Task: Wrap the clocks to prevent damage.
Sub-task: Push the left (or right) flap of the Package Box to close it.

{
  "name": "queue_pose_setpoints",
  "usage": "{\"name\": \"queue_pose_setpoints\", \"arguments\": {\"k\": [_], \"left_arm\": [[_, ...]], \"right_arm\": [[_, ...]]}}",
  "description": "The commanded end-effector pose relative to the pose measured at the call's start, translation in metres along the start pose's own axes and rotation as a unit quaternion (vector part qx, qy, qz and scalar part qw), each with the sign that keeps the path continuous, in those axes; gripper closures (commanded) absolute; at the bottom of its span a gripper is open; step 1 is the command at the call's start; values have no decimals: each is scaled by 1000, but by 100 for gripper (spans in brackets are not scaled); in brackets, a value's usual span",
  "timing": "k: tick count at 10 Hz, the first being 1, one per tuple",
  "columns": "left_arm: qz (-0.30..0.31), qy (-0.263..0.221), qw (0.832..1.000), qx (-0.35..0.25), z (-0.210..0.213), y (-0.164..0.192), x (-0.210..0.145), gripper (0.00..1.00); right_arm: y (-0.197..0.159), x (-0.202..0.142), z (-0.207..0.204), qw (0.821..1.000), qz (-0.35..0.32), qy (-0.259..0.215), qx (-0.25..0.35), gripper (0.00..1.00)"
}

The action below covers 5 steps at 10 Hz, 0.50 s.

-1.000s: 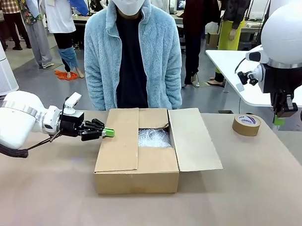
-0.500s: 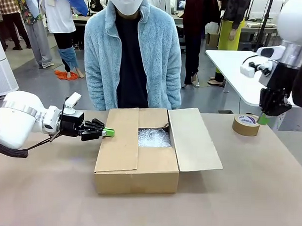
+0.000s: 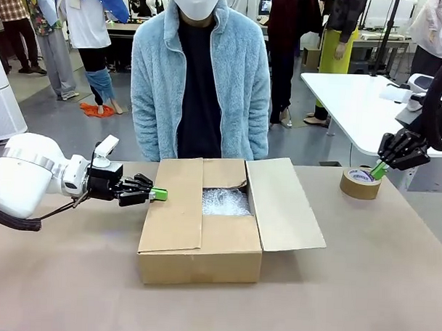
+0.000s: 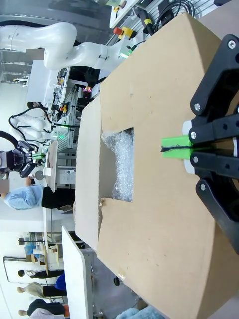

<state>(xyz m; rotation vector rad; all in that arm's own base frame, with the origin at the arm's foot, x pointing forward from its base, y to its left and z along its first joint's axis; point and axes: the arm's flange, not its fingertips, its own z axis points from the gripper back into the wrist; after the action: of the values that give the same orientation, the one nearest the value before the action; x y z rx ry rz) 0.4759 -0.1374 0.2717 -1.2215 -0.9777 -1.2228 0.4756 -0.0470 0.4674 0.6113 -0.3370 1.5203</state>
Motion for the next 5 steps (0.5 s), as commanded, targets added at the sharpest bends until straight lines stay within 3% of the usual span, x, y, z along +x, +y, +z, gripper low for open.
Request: {"name": "queue_pose_setpoints", "arguments": {"k": [1,4,5], "left_arm": [[2,3,1000,2,-1,0,-3,100],[2,3,1000,2,-1,0,-3,100],[2,3,1000,2,-1,0,-3,100]], "right_arm": [[4,16,-1,1000,20,2,-1,99],[1,13,-1,1000,11,6,1,99],[9,4,-14,997,-2,-39,-59,99]]}}
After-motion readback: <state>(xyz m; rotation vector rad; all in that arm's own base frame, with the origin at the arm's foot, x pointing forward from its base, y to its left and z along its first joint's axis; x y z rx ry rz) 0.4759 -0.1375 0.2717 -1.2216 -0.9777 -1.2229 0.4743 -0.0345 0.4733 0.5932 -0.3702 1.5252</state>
